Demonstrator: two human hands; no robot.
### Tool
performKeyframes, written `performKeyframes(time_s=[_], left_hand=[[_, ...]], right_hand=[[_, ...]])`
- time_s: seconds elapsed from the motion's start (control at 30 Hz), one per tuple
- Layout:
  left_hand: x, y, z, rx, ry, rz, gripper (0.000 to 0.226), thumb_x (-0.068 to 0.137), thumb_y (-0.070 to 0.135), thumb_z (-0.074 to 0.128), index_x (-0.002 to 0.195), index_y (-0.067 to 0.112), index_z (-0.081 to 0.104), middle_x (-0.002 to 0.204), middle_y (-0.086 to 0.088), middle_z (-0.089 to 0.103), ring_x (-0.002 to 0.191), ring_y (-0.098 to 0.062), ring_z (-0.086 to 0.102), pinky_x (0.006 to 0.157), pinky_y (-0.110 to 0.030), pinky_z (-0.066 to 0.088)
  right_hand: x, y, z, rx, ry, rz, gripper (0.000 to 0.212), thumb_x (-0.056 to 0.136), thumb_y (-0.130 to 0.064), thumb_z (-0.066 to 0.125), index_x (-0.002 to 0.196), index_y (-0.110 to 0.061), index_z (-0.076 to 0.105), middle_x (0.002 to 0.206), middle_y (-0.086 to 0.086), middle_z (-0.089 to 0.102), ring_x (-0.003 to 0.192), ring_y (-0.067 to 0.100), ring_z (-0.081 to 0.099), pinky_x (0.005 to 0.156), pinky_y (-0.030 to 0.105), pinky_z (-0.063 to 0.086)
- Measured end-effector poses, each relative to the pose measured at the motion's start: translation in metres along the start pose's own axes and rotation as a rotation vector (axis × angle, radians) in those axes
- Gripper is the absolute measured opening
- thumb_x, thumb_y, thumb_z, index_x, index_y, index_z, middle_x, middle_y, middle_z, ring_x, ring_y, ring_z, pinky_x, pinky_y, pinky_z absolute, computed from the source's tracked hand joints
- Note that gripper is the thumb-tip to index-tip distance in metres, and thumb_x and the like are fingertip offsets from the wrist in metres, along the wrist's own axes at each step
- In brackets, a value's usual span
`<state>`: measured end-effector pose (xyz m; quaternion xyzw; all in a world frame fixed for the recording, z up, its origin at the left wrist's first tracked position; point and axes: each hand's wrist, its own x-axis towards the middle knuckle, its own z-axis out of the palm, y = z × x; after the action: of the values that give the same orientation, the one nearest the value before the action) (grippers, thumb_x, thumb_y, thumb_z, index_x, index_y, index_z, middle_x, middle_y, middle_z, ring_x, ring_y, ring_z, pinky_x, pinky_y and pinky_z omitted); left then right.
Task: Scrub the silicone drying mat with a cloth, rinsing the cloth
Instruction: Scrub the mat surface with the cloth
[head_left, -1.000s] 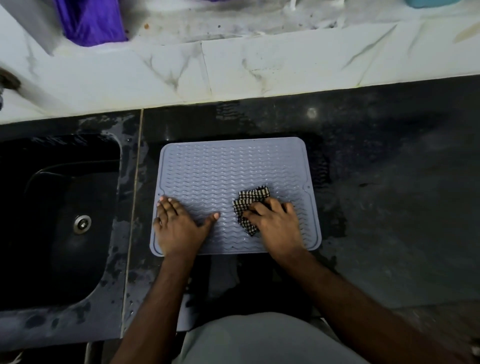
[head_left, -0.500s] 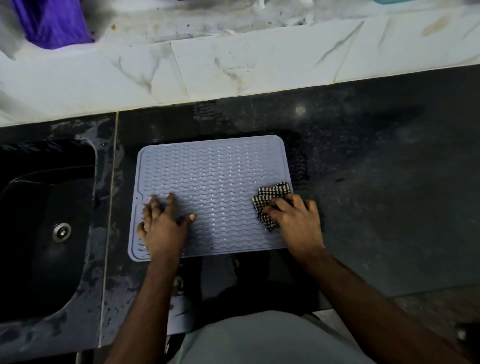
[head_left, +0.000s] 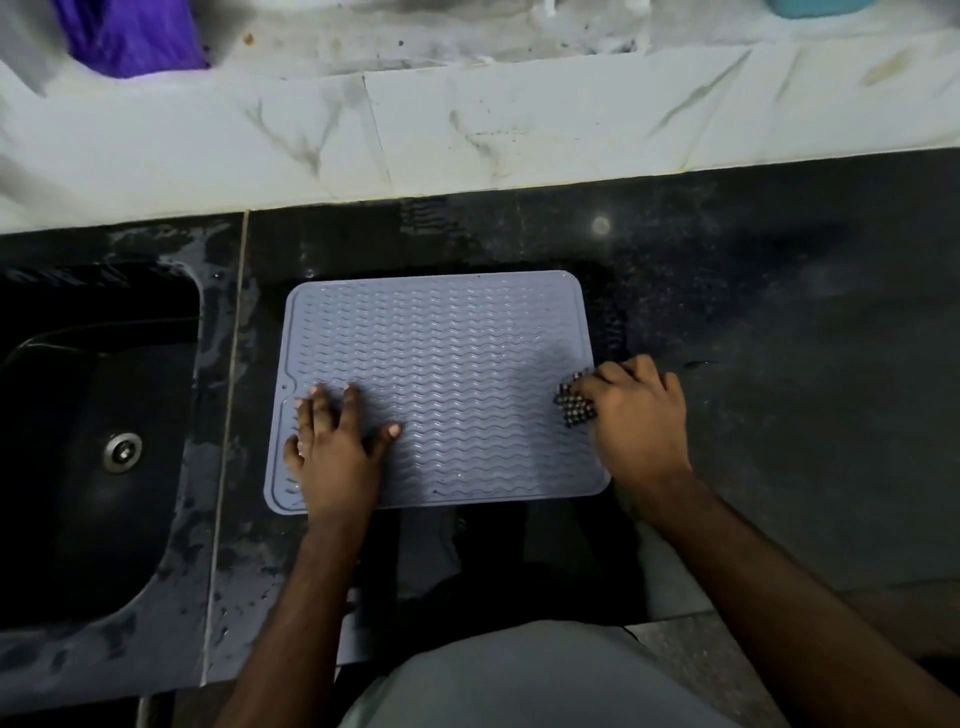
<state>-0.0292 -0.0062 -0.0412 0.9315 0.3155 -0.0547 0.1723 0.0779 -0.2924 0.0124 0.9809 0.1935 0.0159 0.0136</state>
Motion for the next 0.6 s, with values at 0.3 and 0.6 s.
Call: performKeyframes(time_s=[0.3, 0.6], left_hand=[[-0.009, -0.066, -0.024, -0.096, 0.231, -0.016, 0.042, 0.094, 0.026, 0.065, 0.134, 0.013, 0.061, 0.134, -0.015, 0.057, 0.125, -0.037, 0.047, 0.095, -0.055, 0.038], [-0.008, -0.11, -0.039, -0.275, 0.153, -0.099, 0.025, 0.089, 0.009, 0.063, 0.113, 0.015, 0.067, 0.107, -0.012, 0.066, 0.102, -0.038, 0.059, 0.084, -0.048, 0.044]], right_hand=[[0.028, -0.137, -0.034, 0.442, -0.042, -0.201, 0.047, 0.074, -0.007, 0.055, 0.117, -0.019, 0.07, 0.105, 0.0, 0.068, 0.101, 0.031, 0.052, 0.086, 0.043, 0.049], [0.032, -0.271, -0.008, 0.361, -0.072, -0.499, 0.071, 0.081, -0.01, 0.058, 0.148, -0.023, 0.04, 0.122, 0.0, 0.057, 0.107, 0.027, 0.049, 0.085, 0.042, 0.05]])
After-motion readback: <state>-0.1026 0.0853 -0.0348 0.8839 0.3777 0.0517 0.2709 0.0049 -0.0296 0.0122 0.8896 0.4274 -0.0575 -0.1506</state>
